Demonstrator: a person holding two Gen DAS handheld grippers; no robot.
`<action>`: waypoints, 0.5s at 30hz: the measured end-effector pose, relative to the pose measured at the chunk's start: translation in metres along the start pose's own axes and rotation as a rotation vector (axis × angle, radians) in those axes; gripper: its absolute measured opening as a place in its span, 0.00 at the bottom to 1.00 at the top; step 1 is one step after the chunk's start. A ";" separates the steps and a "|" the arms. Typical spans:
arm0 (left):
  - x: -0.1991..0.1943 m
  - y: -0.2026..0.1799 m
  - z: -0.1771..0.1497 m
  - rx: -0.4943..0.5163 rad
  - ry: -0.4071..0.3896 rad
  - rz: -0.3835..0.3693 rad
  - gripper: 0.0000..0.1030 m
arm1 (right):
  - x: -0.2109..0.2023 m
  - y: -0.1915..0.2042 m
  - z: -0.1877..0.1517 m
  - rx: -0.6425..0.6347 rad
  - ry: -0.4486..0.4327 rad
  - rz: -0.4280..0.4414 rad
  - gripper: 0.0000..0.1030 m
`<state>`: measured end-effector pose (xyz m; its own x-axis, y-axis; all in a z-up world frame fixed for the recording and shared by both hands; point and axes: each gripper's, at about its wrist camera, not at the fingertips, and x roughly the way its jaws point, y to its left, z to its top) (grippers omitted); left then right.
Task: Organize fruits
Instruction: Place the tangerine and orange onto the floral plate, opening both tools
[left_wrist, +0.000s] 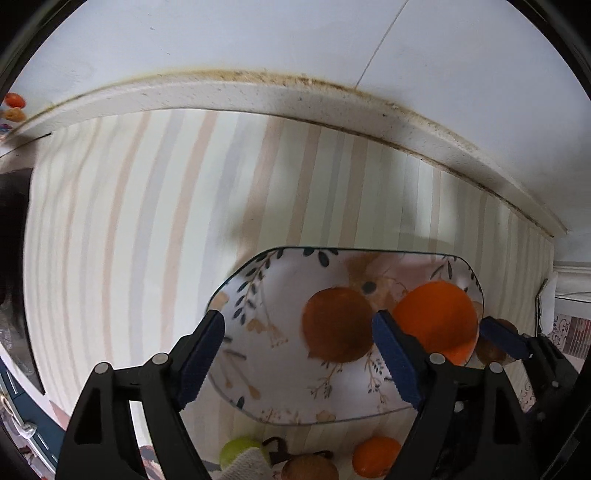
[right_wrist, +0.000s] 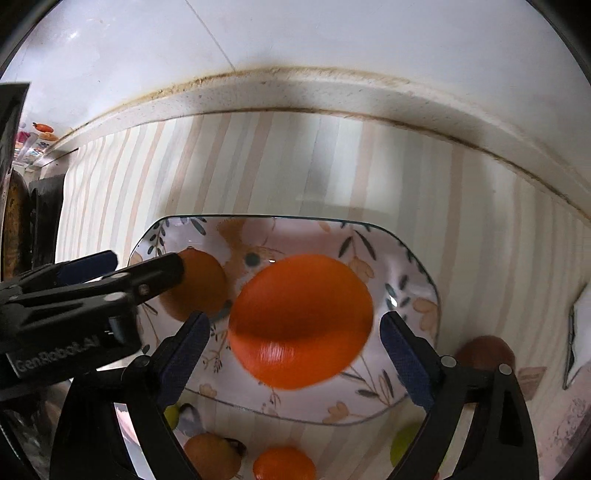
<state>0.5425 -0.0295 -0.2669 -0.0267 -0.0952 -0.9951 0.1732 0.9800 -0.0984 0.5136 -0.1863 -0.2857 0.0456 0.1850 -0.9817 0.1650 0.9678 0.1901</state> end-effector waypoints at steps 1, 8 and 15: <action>-0.006 0.000 -0.005 0.002 -0.015 0.000 0.79 | -0.008 -0.003 -0.004 0.005 -0.008 -0.003 0.93; -0.040 0.022 -0.039 0.004 -0.122 0.026 0.79 | -0.044 0.006 -0.036 0.022 -0.072 -0.035 0.93; -0.075 0.025 -0.085 0.013 -0.220 0.050 0.79 | -0.068 0.019 -0.081 0.021 -0.129 -0.057 0.93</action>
<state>0.4648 0.0171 -0.1937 0.1977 -0.0841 -0.9767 0.1818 0.9822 -0.0478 0.4341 -0.1662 -0.2168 0.1614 0.1049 -0.9813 0.1916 0.9721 0.1355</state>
